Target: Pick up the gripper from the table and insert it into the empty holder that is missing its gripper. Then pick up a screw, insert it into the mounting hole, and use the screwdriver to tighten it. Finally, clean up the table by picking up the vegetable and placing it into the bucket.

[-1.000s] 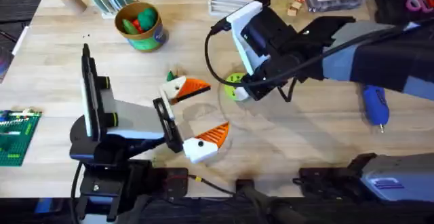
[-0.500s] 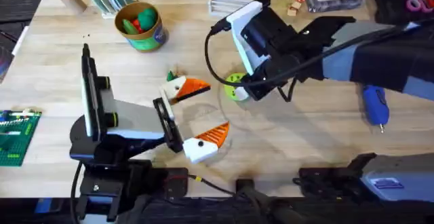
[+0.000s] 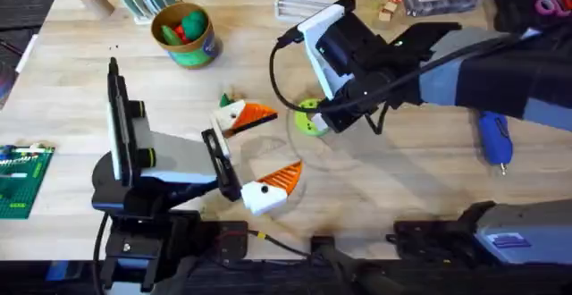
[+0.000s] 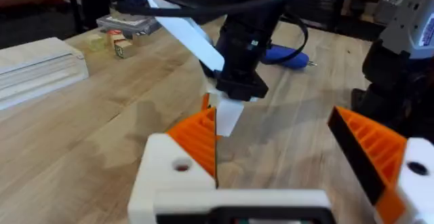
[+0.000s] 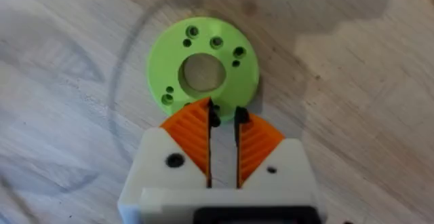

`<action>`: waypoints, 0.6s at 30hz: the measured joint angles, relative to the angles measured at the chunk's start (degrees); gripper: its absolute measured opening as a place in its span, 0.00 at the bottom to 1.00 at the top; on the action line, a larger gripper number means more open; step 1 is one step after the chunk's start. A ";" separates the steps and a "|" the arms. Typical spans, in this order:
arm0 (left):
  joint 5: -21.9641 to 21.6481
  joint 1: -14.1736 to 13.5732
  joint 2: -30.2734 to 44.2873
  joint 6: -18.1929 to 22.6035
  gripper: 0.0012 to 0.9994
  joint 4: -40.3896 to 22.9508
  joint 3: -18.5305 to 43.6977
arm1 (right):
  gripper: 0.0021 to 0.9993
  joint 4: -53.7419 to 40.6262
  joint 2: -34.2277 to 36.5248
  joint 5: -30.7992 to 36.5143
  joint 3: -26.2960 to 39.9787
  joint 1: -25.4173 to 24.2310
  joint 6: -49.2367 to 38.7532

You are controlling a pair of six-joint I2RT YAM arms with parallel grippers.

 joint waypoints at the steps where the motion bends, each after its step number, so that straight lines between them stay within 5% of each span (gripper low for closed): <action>1: 0.00 0.00 0.00 0.00 0.99 0.00 0.00 | 0.20 -0.07 0.00 0.00 0.00 0.00 0.00; 9: 0.00 0.00 0.00 0.00 0.99 0.00 0.00 | 0.02 -0.86 0.00 -0.04 0.50 0.11 -0.01; 18: 0.01 0.00 0.00 0.00 0.99 0.00 0.00 | 0.01 -1.29 0.00 -0.04 0.50 0.11 0.00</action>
